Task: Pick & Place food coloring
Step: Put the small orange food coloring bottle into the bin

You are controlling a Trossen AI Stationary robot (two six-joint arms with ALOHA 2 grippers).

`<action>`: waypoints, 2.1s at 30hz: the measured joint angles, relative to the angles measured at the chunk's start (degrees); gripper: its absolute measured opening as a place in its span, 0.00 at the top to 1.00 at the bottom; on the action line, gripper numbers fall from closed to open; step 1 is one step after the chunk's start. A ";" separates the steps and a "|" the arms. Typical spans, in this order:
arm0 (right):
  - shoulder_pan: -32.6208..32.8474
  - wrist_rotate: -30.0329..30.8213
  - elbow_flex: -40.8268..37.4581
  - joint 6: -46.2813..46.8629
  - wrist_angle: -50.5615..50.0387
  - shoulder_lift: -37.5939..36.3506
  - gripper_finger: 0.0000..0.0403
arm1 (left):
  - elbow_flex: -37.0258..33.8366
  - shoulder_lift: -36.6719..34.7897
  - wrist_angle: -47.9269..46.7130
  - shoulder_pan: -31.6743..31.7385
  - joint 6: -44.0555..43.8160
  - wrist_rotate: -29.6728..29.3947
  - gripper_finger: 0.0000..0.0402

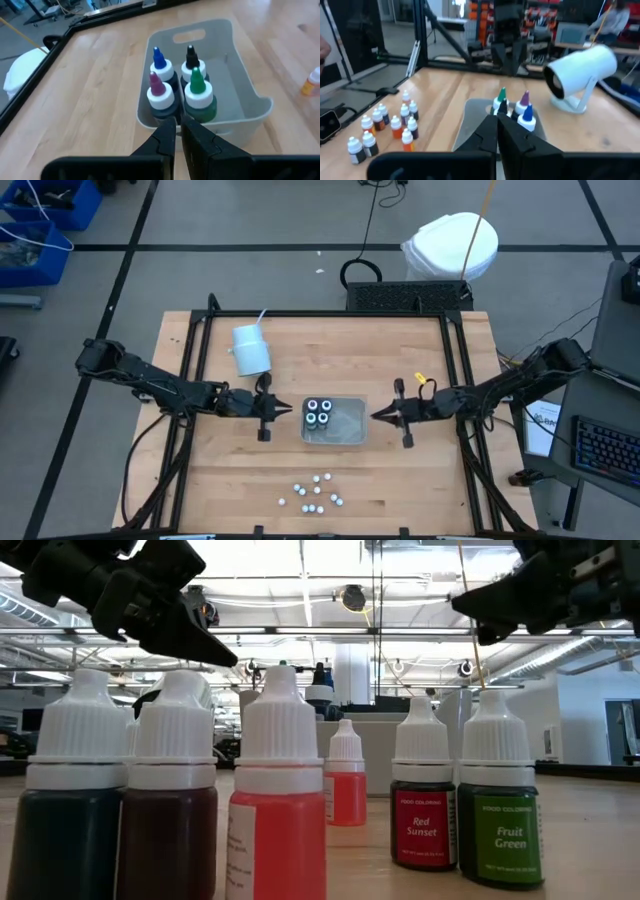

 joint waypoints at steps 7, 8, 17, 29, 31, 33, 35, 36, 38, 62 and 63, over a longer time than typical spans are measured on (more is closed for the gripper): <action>0.00 0.22 -3.83 -1.72 11.02 -0.57 1.00 | 0.00 0.00 0.18 -0.01 -3.57 0.02 0.91; 0.00 0.24 -3.93 -1.90 11.28 -0.55 1.00 | 0.00 0.00 0.19 -0.02 -4.03 0.02 0.91; -0.48 0.33 -3.93 -4.68 11.72 -0.55 1.00 | 0.00 0.22 0.86 -6.35 -9.72 8.41 0.91; -1.83 0.65 -3.93 -6.60 5.79 -5.82 1.00 | 9.47 4.08 -13.18 -32.09 -35.65 -24.45 0.91; -1.90 1.66 -3.93 -6.41 4.21 -7.06 1.00 | 14.94 7.27 -19.44 -34.60 -40.58 -25.53 0.91; -1.88 1.58 -3.93 -5.90 2.29 -8.17 1.00 | 21.00 11.29 -24.08 -36.21 -42.89 -23.47 0.91; -1.88 1.56 -3.93 -5.63 1.06 -8.92 1.00 | 26.90 16.04 -30.26 -37.27 -43.23 -19.52 0.91; -1.88 1.53 -3.93 -5.60 0.91 -9.14 1.00 | 30.04 18.54 -33.43 -37.49 -43.25 -17.69 0.91; -1.88 1.53 -3.93 -5.58 1.07 -9.36 1.00 | 36.48 23.22 -39.06 -37.48 -43.24 -15.91 0.91; -1.88 1.49 -3.93 -6.05 1.51 -9.54 1.00 | 51.76 35.50 -51.15 -32.98 -53.87 -2.48 0.43; -1.88 1.49 -3.93 -6.10 2.15 -9.51 1.00 | 51.76 35.50 -51.15 -33.03 -53.55 -2.55 0.42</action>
